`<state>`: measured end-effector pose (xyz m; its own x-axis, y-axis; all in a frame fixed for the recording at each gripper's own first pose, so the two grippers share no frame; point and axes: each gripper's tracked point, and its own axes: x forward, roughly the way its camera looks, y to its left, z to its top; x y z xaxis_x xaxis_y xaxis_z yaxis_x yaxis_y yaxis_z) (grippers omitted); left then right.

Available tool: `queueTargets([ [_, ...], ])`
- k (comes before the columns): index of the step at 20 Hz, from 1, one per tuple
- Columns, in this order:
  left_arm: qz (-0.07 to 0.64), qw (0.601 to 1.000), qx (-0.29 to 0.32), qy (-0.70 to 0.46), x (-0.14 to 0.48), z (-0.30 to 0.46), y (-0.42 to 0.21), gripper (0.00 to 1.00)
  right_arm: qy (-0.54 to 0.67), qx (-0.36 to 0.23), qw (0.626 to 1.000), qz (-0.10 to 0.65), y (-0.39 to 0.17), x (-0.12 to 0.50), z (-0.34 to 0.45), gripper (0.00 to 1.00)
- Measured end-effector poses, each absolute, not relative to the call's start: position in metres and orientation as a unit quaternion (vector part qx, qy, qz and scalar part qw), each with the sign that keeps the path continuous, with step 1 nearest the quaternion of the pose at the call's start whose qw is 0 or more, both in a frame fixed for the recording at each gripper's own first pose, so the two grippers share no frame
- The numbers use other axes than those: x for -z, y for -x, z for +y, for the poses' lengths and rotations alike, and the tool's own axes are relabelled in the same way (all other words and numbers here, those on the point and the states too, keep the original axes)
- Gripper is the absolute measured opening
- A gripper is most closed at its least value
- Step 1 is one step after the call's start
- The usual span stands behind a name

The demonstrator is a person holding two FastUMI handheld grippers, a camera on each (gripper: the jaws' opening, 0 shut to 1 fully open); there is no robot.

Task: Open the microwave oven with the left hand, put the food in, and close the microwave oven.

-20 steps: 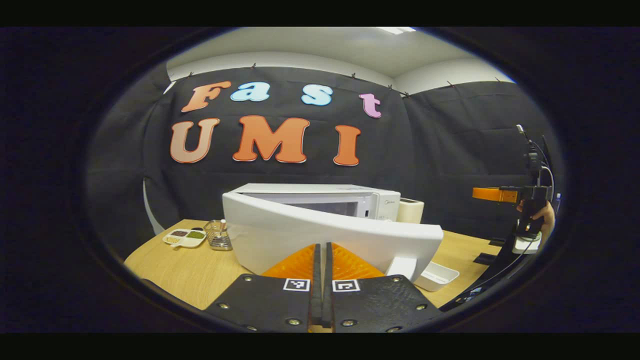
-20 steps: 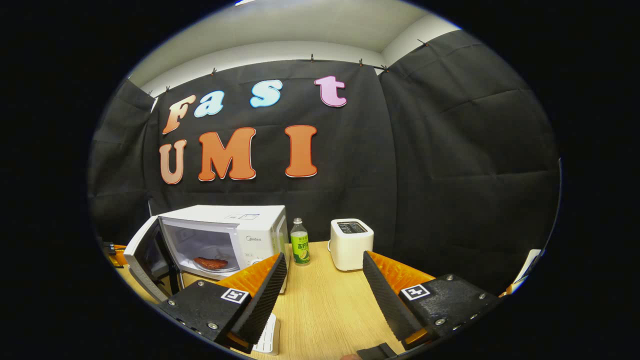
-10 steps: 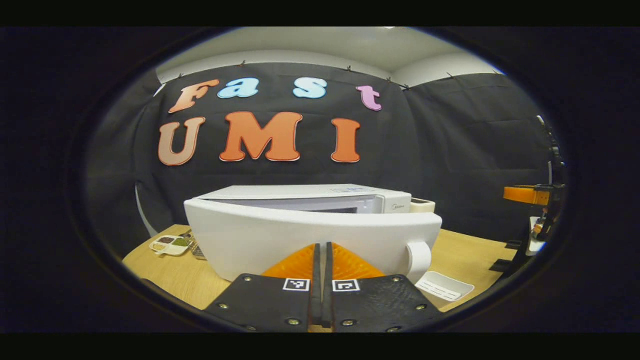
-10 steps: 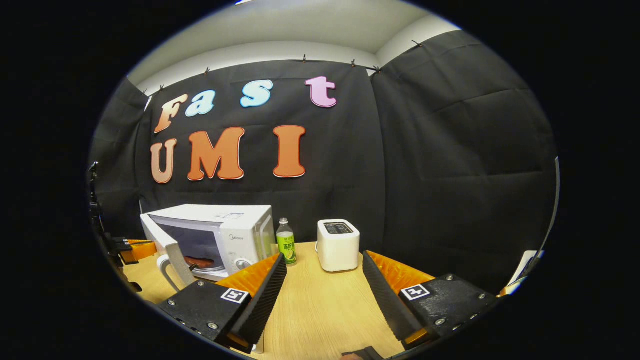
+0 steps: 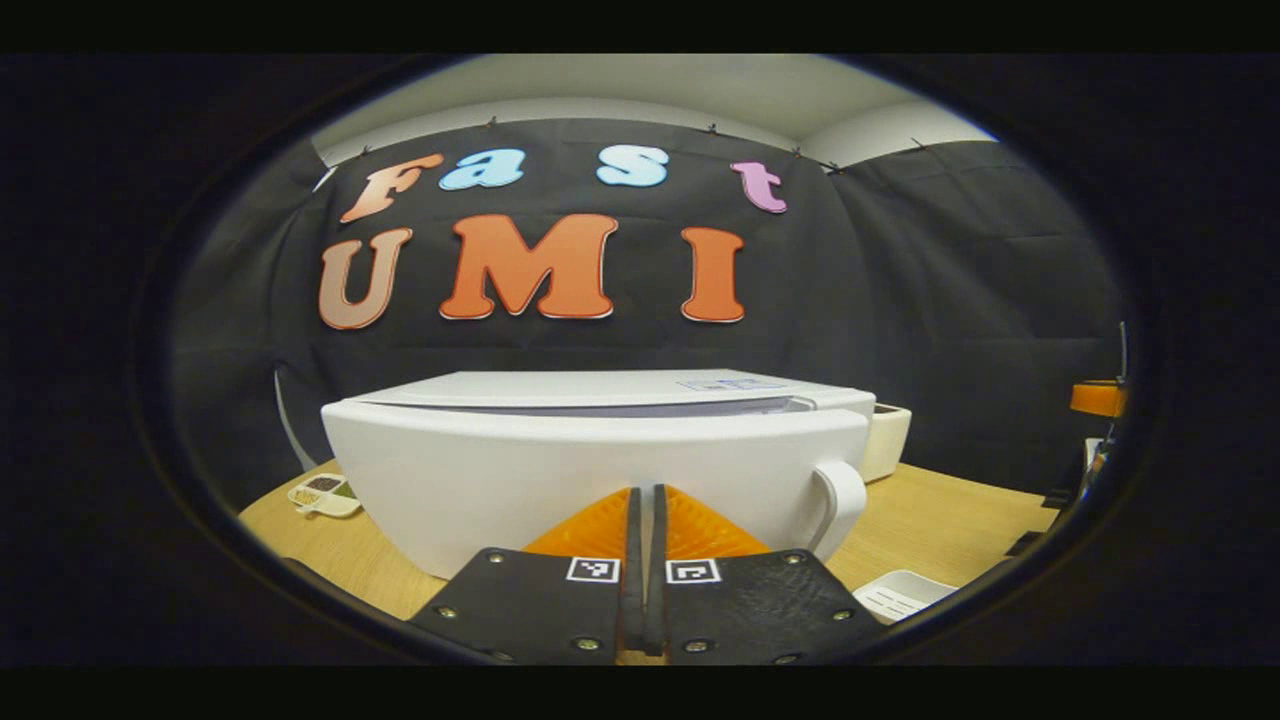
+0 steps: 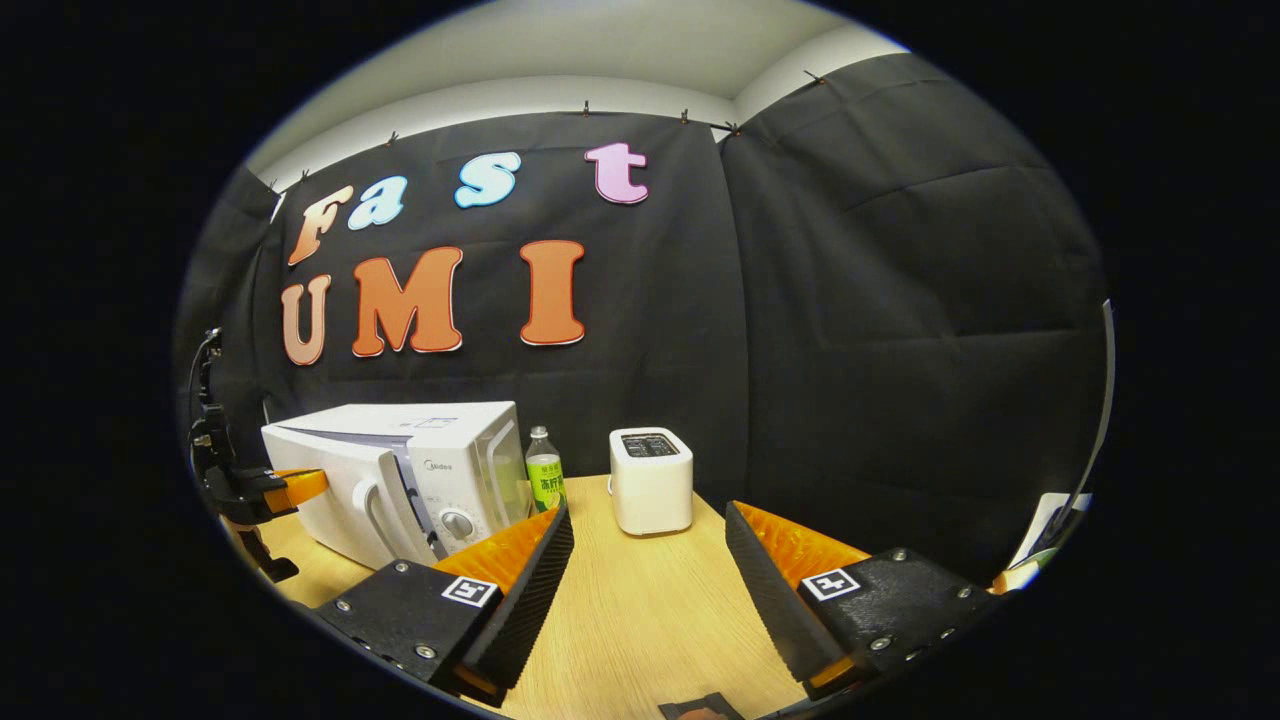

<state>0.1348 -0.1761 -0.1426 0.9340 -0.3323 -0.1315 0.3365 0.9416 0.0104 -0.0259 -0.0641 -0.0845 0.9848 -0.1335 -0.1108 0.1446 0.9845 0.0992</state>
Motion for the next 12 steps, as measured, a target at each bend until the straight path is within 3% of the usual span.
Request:
queueTargets([
  [5,0.078,0.989,0.125,-0.025,0.156,-0.172,-0.153,0.02,-0.051,0.084,0.993,0.058,0.025,0.091,-0.076,0.95],
  [12,0.088,0.988,0.129,-0.008,0.152,-0.177,-0.158,0.01,-0.051,0.088,0.993,0.068,0.018,0.096,-0.078,0.95],
])
